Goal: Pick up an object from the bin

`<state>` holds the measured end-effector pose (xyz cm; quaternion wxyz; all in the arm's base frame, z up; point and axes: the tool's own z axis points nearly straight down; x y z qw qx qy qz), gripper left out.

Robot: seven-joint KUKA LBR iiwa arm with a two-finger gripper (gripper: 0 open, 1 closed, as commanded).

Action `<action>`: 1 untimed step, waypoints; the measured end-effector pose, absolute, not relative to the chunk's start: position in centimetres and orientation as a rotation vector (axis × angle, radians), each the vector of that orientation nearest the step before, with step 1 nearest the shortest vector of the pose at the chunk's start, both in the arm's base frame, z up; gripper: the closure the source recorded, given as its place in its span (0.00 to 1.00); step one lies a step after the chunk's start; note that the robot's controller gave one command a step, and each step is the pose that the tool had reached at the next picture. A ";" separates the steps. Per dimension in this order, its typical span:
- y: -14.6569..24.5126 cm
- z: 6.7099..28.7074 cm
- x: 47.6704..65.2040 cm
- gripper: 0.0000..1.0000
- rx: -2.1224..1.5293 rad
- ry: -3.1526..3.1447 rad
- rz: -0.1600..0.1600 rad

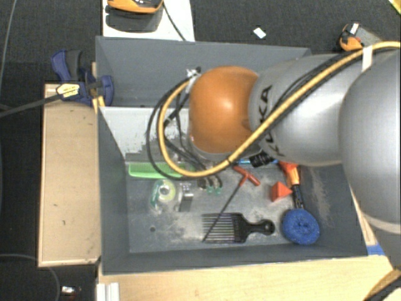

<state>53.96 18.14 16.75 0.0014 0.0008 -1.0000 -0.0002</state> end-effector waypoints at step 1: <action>18.1 17.0 54.1 0.00 -0.004 -3.144 -0.002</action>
Offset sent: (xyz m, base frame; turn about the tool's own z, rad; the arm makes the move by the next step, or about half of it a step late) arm 0.0127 0.0069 -0.0975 -0.0039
